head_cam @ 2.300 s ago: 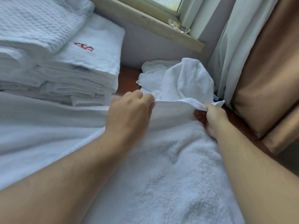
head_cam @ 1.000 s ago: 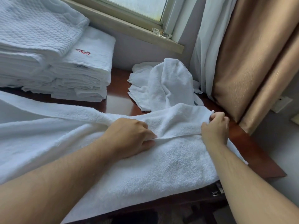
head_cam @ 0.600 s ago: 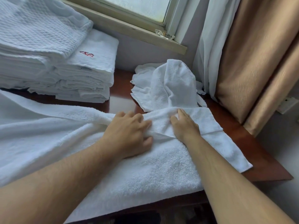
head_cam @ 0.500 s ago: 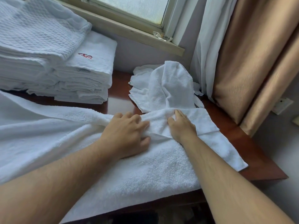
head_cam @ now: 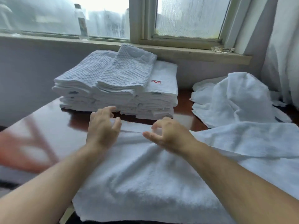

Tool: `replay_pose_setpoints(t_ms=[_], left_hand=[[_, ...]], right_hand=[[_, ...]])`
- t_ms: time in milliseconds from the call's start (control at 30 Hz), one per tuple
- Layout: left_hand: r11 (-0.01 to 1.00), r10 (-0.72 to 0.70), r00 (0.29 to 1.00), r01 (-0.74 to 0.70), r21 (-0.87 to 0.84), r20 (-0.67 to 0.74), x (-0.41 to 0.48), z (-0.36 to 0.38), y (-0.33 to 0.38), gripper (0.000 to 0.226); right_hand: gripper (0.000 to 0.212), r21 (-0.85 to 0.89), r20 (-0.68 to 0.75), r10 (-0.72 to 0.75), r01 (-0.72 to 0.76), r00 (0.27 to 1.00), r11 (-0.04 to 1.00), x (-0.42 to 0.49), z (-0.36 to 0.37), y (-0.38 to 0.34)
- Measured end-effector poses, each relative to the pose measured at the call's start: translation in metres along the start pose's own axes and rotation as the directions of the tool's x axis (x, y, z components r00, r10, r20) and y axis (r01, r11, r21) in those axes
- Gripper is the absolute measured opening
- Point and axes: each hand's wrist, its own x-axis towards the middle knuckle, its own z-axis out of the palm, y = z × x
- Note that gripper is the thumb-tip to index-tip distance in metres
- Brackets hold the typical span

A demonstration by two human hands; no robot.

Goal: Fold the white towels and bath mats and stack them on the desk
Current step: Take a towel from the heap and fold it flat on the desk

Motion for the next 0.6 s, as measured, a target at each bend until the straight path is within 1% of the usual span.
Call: replay_pose_setpoints(t_ms=[33,67,100,133,167,233,300,333,367,400,433,500,533,567,600], left_hand=[[1.0,-0.014,0.999,0.014,0.0,-0.039,-0.002,-0.003,-0.006,0.038],[1.0,-0.022,0.997,0.022,-0.009,-0.069,-0.003,-0.004,-0.01,0.037],[0.999,-0.04,0.995,0.037,-0.028,-0.095,-0.003,-0.004,-0.012,0.037],[0.995,-0.082,0.99,0.076,-0.058,-0.111,-0.002,-0.004,-0.013,0.04],[0.985,-0.156,0.982,0.147,-0.093,-0.108,0.001,-0.004,-0.013,0.045],[0.933,-0.341,0.94,0.335,-0.129,-0.024,0.013,-0.003,-0.015,0.056],[0.891,-0.446,0.89,0.452,-0.051,0.088,0.027,-0.003,-0.016,0.061],[0.881,-0.47,0.873,0.473,0.007,0.13,0.033,-0.005,-0.016,0.055],[0.883,-0.469,0.871,0.466,0.055,0.15,0.036,-0.006,-0.015,0.042],[0.893,-0.451,0.879,0.446,0.064,0.155,0.038,-0.007,-0.015,0.029],[0.903,-0.428,0.891,0.429,0.025,0.152,0.037,-0.007,-0.013,0.026],[0.922,-0.345,0.93,0.362,-0.141,0.13,0.033,-0.009,-0.01,0.03],[0.923,-0.299,0.95,0.312,-0.224,0.09,0.031,-0.012,-0.009,0.028],[0.91,-0.267,0.962,0.27,-0.315,0.052,0.03,-0.017,-0.006,0.026],[0.873,-0.254,0.967,0.242,-0.424,0.03,0.028,-0.024,-0.003,0.024]], right_hand=[[0.059,-0.088,0.009,0.013,-0.012,1.0,0.996,0.002,0.013,-0.006],[0.059,-0.151,-0.035,0.017,-0.022,0.999,0.988,0.001,0.024,-0.01],[0.056,-0.158,-0.111,0.011,-0.029,0.994,0.987,0.0,0.031,-0.012],[0.052,-0.12,-0.186,-0.002,-0.021,0.982,0.993,-0.002,0.035,-0.011],[0.047,-0.063,-0.244,-0.017,0.002,0.97,0.998,-0.002,0.037,-0.009],[0.037,0.01,-0.3,-0.04,0.045,0.953,0.999,-0.002,0.037,-0.003],[0.032,0.019,-0.309,-0.04,0.048,0.95,0.999,-0.002,0.038,-0.001],[0.031,0.014,-0.303,-0.039,0.046,0.952,0.999,-0.001,0.038,-0.002],[0.029,0.006,-0.3,-0.043,0.047,0.953,0.999,-0.001,0.039,-0.003],[0.026,0.006,-0.31,-0.051,0.056,0.95,0.998,-0.002,0.04,-0.003],[0.021,0.004,-0.337,-0.064,0.069,0.94,0.998,-0.002,0.04,-0.002],[0.014,-0.058,-0.439,-0.107,0.09,0.892,0.994,-0.004,0.04,-0.001],[0.012,-0.104,-0.501,-0.134,0.094,0.855,0.99,-0.005,0.039,-0.001],[0.012,-0.14,-0.562,-0.168,0.107,0.81,0.984,-0.006,0.037,-0.002],[0.013,-0.162,-0.613,-0.206,0.134,0.763,0.978,-0.008,0.035,-0.003]])
